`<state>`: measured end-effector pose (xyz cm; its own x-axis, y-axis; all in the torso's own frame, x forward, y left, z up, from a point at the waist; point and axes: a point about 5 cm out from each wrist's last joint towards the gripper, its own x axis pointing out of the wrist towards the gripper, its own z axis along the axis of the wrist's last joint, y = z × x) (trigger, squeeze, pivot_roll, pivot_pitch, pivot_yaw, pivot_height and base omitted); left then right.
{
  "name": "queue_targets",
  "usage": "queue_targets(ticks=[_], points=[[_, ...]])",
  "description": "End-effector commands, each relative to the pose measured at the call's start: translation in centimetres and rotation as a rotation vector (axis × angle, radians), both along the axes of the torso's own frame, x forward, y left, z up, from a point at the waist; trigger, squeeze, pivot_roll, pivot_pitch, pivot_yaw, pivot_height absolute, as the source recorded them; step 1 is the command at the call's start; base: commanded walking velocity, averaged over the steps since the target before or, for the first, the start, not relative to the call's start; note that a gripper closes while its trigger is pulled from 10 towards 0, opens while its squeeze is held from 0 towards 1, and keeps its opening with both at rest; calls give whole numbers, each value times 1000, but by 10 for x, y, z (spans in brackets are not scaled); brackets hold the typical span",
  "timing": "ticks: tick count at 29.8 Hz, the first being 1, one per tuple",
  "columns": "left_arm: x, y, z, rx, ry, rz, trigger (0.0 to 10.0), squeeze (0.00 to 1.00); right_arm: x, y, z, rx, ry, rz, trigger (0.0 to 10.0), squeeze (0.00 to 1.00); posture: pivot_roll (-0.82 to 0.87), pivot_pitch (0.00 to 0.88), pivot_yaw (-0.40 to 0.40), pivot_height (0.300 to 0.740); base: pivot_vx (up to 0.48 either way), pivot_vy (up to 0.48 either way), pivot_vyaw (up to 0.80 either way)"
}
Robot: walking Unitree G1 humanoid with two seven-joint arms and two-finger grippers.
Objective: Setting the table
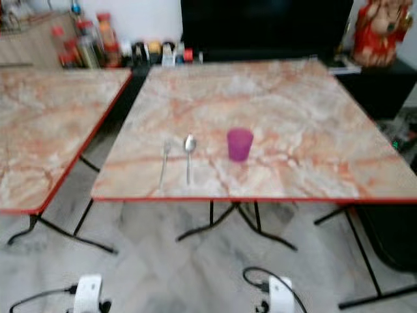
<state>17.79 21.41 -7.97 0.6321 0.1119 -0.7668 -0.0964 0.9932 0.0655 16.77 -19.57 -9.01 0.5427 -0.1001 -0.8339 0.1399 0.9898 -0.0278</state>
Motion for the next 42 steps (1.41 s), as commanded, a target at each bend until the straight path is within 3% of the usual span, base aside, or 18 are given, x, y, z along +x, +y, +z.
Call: queue_targets(ticks=[1, 16, 19, 30, 32, 34, 42], points=[[-6, -1, -3, 1, 25, -2, 10000, 0, -1, 5, -1, 15, -6, -6, 10000, 0, 10, 0, 28, 728, 0, -458, 0], [-8, -4, -5, -7, 25, -3, 10000, 0, 0, 3, 0, 2, -17, -3, 10000, 0, 4, 0, 15, 728, 0, -436, 0], [3, -10, 0, -8, -11, -9, 10000, 0, 0, 2, 0, 1, -17, -3, 10000, 0, 3, 0, 14, 728, 0, -299, 0], [0, -3, -1, 20, 4, 18, 10000, 0, -1, 2, 0, 0, -20, -7, 10000, 0, -3, 0, 12, 728, 0, 0, 0], [-14, 0, -7, 16, 57, 30, 10000, 0, 0, 3, 0, 3, -25, -10, 10000, 0, -6, 0, 16, 728, 0, 0, 0], [-17, -1, -9, 8, 69, 31, 10000, 0, 2, 3, 1, 7, -36, -15, 10000, 0, -7, 0, 17, 728, 0, 0, 0], [-2, 0, -2, 2, 24, 34, 10000, 0, 12, 2, 6, 9, -63, -33, 10000, 0, 5, 0, 11, 728, 240, 0, 0]])
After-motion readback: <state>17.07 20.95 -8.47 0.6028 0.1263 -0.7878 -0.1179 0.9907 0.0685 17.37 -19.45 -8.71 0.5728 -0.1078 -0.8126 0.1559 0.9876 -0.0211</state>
